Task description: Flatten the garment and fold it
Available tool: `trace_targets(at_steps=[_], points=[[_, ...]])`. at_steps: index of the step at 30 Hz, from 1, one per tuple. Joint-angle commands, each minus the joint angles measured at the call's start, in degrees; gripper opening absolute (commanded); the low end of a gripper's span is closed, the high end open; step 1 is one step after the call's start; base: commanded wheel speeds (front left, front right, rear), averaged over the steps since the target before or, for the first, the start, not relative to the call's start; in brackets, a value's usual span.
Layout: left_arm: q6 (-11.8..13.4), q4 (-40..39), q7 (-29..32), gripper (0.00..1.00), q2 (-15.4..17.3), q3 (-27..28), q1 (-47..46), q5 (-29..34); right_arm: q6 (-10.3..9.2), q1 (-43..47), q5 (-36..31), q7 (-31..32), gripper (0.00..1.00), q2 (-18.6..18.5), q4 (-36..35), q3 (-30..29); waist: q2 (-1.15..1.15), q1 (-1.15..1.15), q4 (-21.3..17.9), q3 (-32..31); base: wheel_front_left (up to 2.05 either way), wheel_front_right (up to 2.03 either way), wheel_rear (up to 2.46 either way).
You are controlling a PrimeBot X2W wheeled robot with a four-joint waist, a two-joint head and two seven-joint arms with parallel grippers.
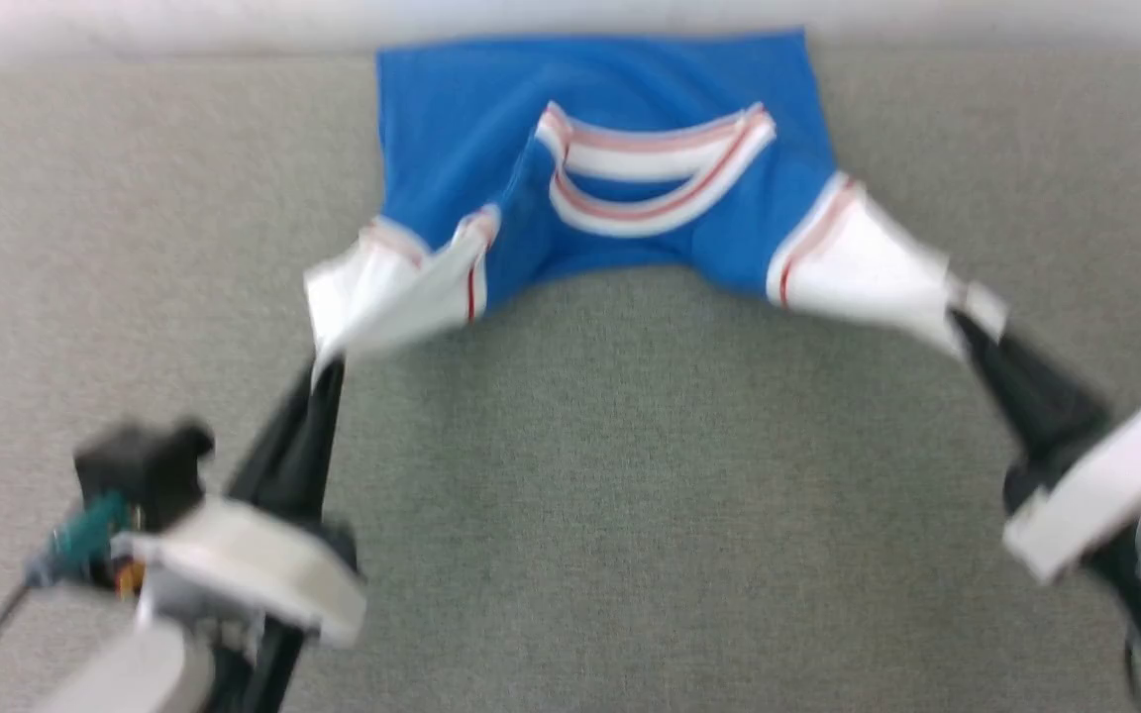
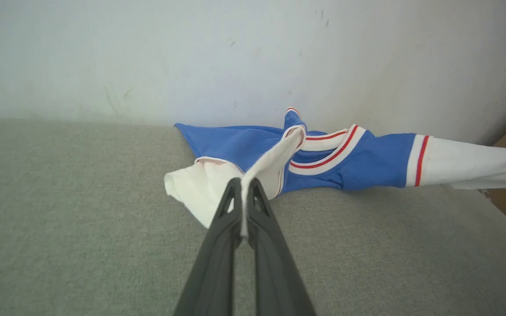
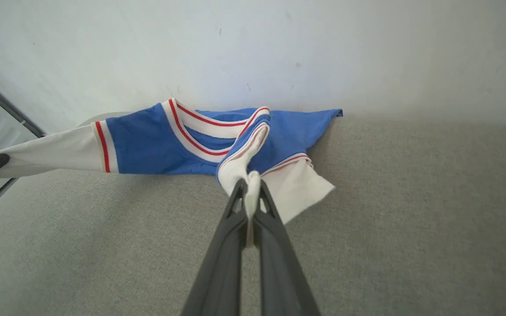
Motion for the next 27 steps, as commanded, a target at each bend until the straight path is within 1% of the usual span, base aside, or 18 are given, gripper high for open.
trace_targets(at_steps=[1, 2, 6, 11, 13, 17, 21, 23, 27], points=[[0.51, -0.22, -0.70, 0.00, 0.50, 0.28, 2.70, -1.08, -0.04, 2.47, -0.58, -0.07, 0.00, 1.01, -0.65, -0.76, -0.01, 0.01, 0.06, -4.39, 0.00, 0.00, 0.00], [0.78, -0.30, -1.07, 0.00, 0.70, 0.35, 4.97, -2.02, -0.04, 4.89, -0.93, -0.15, 0.00, 1.81, -0.84, -1.33, -0.01, 0.01, 0.11, -5.34, 0.00, 0.00, 0.00], [0.52, -0.13, -2.17, 0.00, 2.08, -0.07, 13.99, -5.66, -0.04, 14.67, -2.58, -0.76, 0.00, 4.40, -0.98, -3.52, -0.01, 0.01, 0.06, -8.66, 0.00, 0.00, 0.00], [-0.01, 1.37, -4.08, 0.00, 3.93, -0.40, 22.97, -8.21, -0.04, 24.96, -6.90, -2.58, 0.00, 5.92, -0.81, -5.77, -0.01, 0.01, 0.11, -11.65, 0.00, 0.00, 0.00], [-0.26, 2.09, -4.69, 0.00, 4.11, -0.67, 25.67, -8.88, -0.04, 28.50, -8.47, -3.47, 0.00, 6.51, -0.32, -6.56, -0.01, 0.01, 0.18, -12.52, 0.00, 0.00, 0.00], [-0.34, 4.16, -4.94, 0.00, 4.73, -2.44, 29.47, -8.65, -0.04, 34.01, -11.31, -5.02, 0.00, 7.26, 1.38, -8.45, -0.01, 0.01, 0.19, -13.89, 0.00, 0.00, 0.00], [0.09, 7.06, -4.81, 0.00, 5.01, -4.63, 31.39, -7.14, -0.04, 38.36, -16.07, -6.51, 0.00, 5.50, 3.24, -8.71, -0.01, 0.01, 0.10, -15.29, 0.00, 0.00, 0.00], [-0.32, 7.74, -5.03, 0.00, 4.03, -4.90, 32.08, -7.82, -0.04, 40.15, -16.85, -6.82, 0.00, 5.71, 4.47, -8.93, -0.01, 0.01, 0.20, -15.86, 0.00, 0.00, 0.00], [-0.97, 8.72, -5.45, 0.00, 3.73, -4.90, 32.96, -8.27, -0.04, 41.81, -16.84, -7.08, 0.00, 6.95, 5.62, -9.47, -0.01, 0.01, 0.38, -16.81, 0.00, 0.00, 0.00]])
